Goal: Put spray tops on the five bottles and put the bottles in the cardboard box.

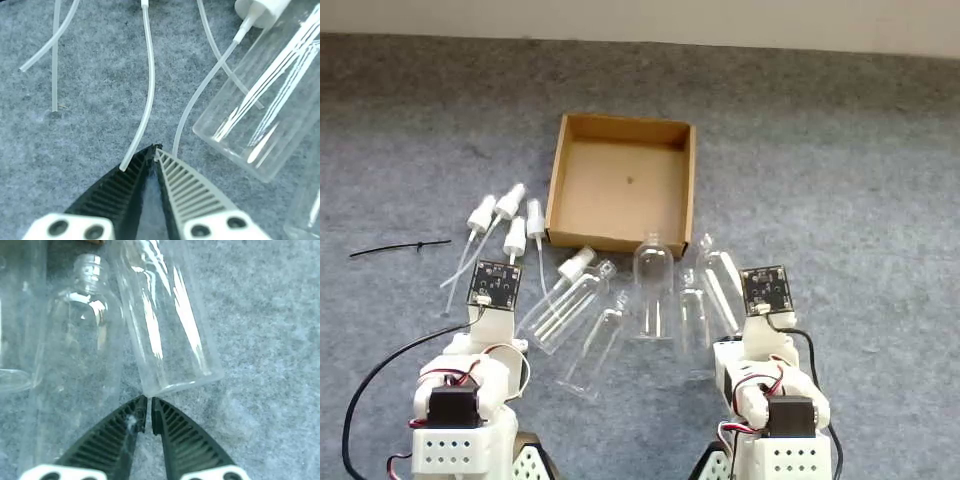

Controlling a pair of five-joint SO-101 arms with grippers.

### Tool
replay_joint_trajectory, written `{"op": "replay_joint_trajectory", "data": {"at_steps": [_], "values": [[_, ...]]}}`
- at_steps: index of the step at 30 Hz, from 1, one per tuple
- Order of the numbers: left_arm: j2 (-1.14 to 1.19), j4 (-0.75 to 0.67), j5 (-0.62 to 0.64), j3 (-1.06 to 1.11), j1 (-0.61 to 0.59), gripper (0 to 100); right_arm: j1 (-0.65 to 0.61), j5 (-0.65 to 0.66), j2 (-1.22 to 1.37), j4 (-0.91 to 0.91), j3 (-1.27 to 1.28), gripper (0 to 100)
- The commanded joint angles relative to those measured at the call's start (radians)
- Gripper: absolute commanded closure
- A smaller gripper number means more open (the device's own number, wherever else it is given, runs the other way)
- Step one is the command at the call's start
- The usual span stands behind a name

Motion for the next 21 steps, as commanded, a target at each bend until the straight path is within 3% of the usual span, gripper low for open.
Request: {"op": "replay_joint_trajectory", "data": {"at_steps": [1, 13, 18, 21], "values": [[-0.010, 0.008, 0.002, 0.019, 0.019, 99, 0.008, 0.008, -0.013, 0.008, 0.117, 99.3], [-0.010, 0.006, 0.002, 0.019, 0.018, 99, 0.064, 0.014, -0.013, -0.189, 0.107, 98.9], [-0.010, 0.006, 0.000, 0.019, 0.018, 99, 0.168, 0.155, -0.013, -0.191, -0.010, 98.9], [-0.010, 0.006, -0.002, 0.019, 0.015, 99, 0.177, 0.157, -0.012, -0.179, -0.081, 98.8]]}}
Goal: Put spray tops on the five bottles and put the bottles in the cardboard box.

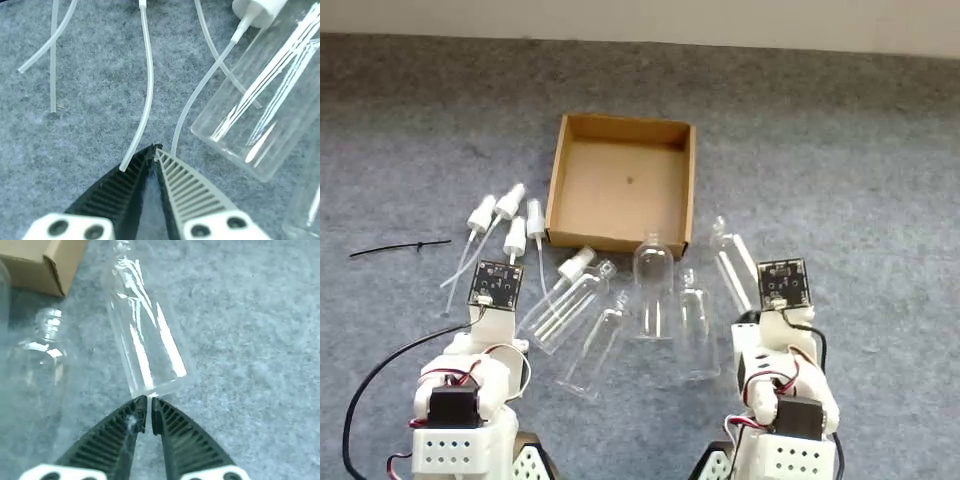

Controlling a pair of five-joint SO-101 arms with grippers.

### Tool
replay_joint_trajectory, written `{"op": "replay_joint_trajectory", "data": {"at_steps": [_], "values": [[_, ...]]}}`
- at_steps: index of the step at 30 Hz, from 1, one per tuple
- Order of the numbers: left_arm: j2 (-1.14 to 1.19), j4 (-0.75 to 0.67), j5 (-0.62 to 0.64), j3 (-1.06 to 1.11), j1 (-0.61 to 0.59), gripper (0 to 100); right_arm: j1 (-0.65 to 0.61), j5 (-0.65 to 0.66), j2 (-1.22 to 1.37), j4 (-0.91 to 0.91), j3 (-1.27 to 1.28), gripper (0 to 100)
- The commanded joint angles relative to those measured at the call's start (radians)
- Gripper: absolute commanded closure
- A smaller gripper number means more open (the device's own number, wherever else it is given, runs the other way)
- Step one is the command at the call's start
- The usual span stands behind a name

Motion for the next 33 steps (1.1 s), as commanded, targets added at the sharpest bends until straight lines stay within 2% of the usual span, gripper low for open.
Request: {"op": "replay_joint_trajectory", "data": {"at_steps": [1, 7, 10, 14, 16, 21, 25, 27, 33], "values": [[-0.010, 0.006, -0.002, 0.019, 0.007, 99, 0.021, 0.038, -0.010, 0.013, -0.096, 98.8], [-0.010, 0.006, -0.002, 0.019, 0.007, 99, -0.019, 0.071, 0.007, 0.113, -0.277, 98.8], [-0.010, 0.006, -0.002, 0.019, 0.007, 99, -0.053, 0.071, 0.128, 0.122, -0.364, 98.8], [-0.010, 0.005, -0.002, 0.019, 0.007, 99, -0.077, 0.071, 0.478, 0.125, -0.575, 98.1], [-0.010, 0.005, -0.002, 0.019, 0.005, 99, -0.102, 0.071, 0.696, 0.154, -0.734, 94.3], [-0.010, 0.005, -0.002, 0.019, 0.005, 99, -0.260, 0.077, 1.211, 0.375, -1.199, 79.3], [-0.010, 0.005, -0.002, 0.019, 0.005, 99, -0.374, 0.072, 1.514, 0.456, -1.484, 74.9], [-0.010, 0.005, -0.002, 0.019, 0.005, 99, -0.390, 0.069, 1.636, 0.458, -1.572, 74.6], [-0.010, 0.005, -0.002, 0.019, 0.005, 99, -0.390, 0.071, 1.870, 0.420, -1.612, 74.5]]}}
